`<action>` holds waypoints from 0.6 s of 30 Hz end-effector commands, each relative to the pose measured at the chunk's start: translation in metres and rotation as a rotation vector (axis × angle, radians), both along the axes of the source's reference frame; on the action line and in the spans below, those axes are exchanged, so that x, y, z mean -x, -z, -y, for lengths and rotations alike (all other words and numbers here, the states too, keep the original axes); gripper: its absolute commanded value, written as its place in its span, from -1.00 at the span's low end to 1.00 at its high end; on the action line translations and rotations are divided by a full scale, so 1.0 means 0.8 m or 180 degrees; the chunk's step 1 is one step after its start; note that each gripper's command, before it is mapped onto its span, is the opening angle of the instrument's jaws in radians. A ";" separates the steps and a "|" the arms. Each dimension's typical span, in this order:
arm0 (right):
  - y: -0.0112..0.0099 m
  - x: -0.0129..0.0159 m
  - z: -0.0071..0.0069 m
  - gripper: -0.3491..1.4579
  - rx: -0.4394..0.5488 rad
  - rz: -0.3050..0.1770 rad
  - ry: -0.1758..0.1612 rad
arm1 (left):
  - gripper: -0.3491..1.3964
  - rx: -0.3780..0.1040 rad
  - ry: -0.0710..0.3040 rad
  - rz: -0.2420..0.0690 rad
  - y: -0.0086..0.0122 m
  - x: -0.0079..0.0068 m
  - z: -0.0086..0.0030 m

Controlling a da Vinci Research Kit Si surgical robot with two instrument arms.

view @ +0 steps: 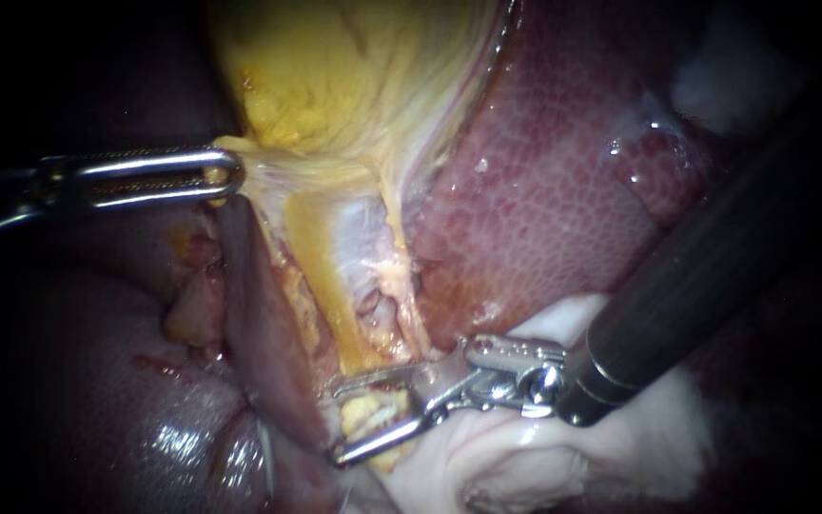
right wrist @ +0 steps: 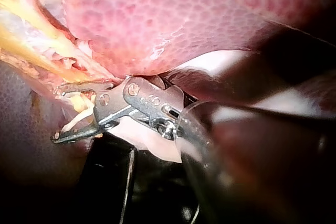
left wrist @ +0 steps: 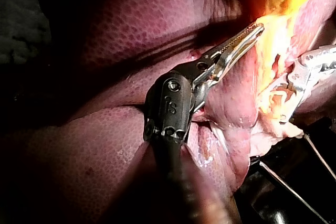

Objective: Clipping first clip left tube

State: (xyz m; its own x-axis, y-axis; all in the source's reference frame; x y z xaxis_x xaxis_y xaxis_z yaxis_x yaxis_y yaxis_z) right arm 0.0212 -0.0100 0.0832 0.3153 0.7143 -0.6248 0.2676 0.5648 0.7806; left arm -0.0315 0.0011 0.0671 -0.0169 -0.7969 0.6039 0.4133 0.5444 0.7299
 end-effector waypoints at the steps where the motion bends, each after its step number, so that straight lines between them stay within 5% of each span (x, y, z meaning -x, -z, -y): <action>1: 0.0001 0.0000 0.0000 0.02 0.0000 -0.0001 0.0002 | -1.00 0.0000 0.0000 0.0000 0.0001 0.0000 0.0000; 18: 0.0023 0.0025 -0.0016 0.03 -0.0018 0.0037 -0.0079 | -1.00 -0.0005 -0.0013 0.0013 0.0006 0.0004 0.0001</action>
